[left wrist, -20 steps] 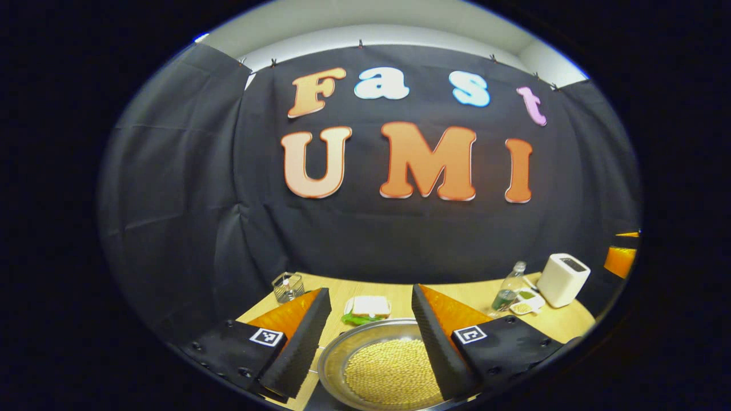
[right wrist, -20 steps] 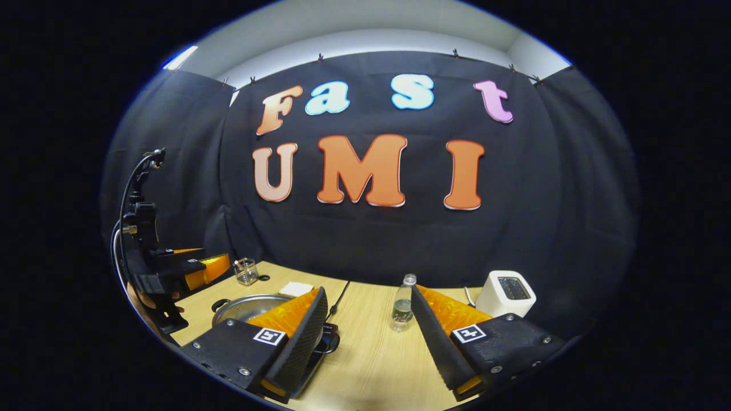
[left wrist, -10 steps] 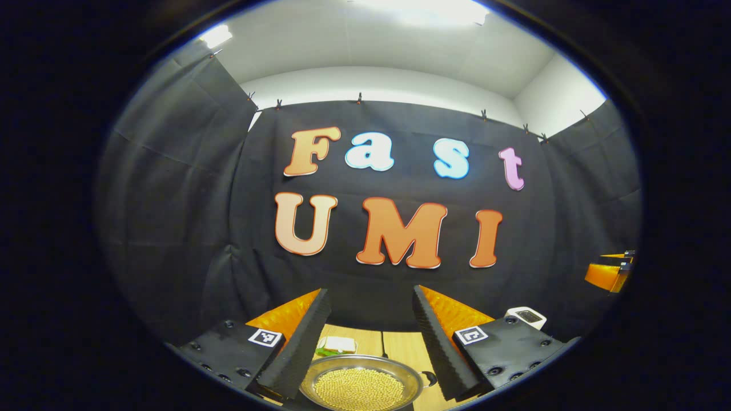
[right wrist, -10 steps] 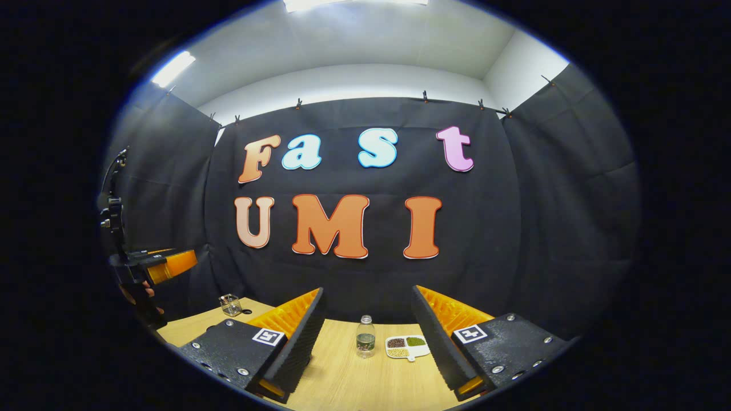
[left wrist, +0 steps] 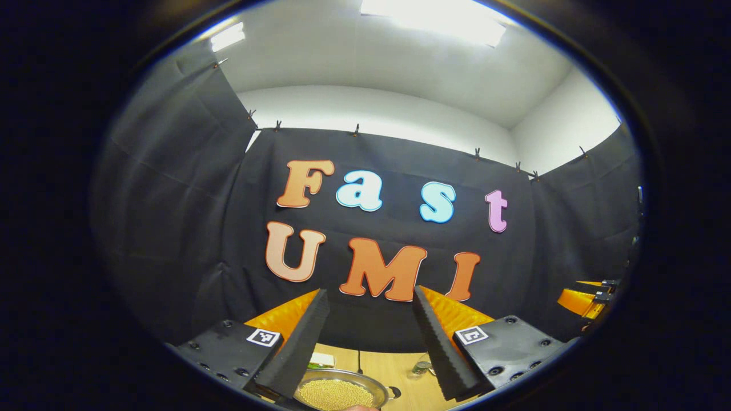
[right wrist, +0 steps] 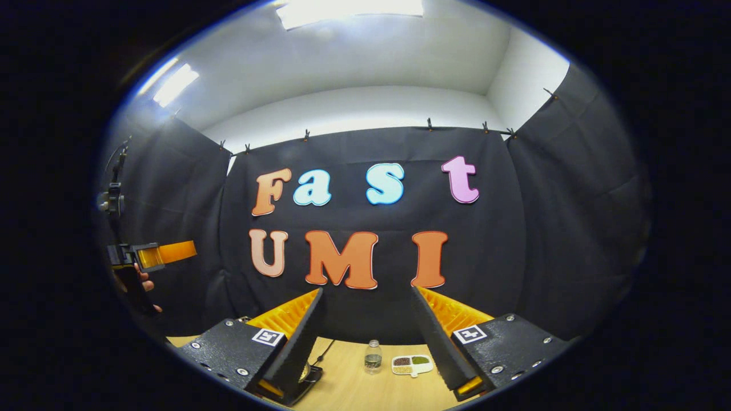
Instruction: First push the handle of the pot to place it horizontally, then grasp the pot with both hands and set it on the induction cooktop.
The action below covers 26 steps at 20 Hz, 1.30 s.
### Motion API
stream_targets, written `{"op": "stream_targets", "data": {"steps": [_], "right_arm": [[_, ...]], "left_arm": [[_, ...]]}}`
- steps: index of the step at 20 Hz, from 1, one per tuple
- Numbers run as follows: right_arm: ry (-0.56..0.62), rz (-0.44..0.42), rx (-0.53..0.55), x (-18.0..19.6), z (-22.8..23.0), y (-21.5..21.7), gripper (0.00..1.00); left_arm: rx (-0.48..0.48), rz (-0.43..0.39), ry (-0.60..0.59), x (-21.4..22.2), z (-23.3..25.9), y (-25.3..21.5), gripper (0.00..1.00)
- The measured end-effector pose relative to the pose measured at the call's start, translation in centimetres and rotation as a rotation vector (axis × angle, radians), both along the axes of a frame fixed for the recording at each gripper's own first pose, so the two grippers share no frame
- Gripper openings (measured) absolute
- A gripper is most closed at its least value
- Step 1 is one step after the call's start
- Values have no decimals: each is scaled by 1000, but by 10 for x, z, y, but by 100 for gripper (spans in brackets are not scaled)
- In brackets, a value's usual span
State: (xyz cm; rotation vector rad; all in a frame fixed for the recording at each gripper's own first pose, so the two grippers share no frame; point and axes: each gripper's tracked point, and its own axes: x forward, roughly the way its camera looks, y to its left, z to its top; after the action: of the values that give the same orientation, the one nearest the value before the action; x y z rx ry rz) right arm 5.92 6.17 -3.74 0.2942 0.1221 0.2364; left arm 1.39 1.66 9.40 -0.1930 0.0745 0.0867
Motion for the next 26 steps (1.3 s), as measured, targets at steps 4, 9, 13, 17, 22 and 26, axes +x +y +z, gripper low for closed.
{"op": "stream_targets", "data": {"steps": [4, 9, 13, 17, 22, 26], "right_arm": [[-50, -38, 18, 4, 16, -9, 92], [-67, -51, -23, 8, 10, 7, 93], [-85, -41, -21, 8, 15, 14, 93], [-112, -61, -59, 12, 14, 15, 93], [-85, -74, -69, 21, -2, 17, 93], [-74, -63, -62, 22, -7, 23, 93]], "left_arm": [[37, 52, -23, -11, 6, 16, 93], [135, 118, -43, -19, -6, 33, 98], [163, 151, -49, -23, -4, 54, 98], [181, 179, -40, -24, -10, 68, 98], [204, 172, -44, -32, -18, 78, 99], [221, 167, -70, -36, -10, 79, 98]]}}
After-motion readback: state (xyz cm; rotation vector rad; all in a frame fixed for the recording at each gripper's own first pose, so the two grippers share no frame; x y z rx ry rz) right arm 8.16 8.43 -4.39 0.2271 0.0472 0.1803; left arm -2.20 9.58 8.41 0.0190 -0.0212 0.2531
